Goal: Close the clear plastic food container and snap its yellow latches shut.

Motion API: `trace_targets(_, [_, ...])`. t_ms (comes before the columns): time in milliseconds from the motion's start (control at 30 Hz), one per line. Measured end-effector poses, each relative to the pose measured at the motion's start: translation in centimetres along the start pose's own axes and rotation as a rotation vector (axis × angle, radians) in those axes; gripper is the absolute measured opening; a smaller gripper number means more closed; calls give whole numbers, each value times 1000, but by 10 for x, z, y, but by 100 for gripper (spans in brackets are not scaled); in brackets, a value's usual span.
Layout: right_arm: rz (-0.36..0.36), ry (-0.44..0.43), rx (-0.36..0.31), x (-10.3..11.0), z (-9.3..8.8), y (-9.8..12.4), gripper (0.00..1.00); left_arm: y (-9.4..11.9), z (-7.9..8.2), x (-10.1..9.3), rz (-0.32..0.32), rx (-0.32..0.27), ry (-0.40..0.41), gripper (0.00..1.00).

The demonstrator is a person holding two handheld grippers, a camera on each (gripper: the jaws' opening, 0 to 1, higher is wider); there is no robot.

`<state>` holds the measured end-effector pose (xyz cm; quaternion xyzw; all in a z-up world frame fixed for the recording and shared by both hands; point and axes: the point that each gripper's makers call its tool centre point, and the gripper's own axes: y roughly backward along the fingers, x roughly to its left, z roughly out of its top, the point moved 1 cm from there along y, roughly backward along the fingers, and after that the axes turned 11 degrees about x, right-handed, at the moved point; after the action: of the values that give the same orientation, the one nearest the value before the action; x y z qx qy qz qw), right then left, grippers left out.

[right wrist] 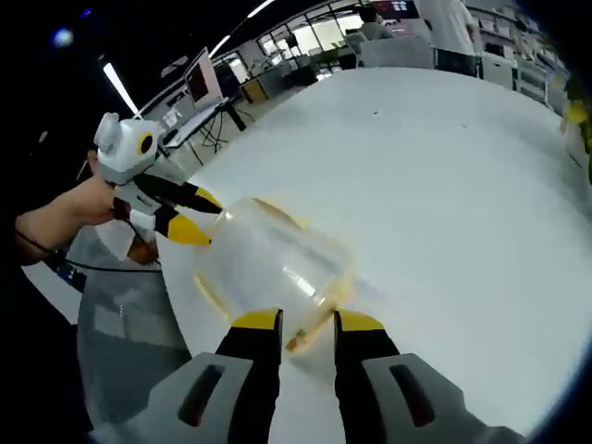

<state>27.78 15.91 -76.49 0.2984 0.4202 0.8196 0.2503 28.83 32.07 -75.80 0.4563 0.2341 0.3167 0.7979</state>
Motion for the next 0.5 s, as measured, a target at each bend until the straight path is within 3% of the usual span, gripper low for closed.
trace_targets(67, [-14,65,-23,-1,9,4,14,3,5,-3,6,-17,-49,32])
trace_targets(167, [8,144,-22,4,16,6,24,6,9,-6,3,-18,-137,32])
trace_targets(233, [0,285,-23,10,23,8,26,7,13,-7,19,-24,-204,32])
trace_targets(300, [11,423,-8,21,26,7,26,8,21,-14,27,-42,-329,29])
trace_targets(400, [63,527,30,39,27,0,25,4,24,-30,5,-23,-451,28])
trace_targets(500, [27,585,55,41,34,-9,23,-4,27,-45,9,-4,-548,28])
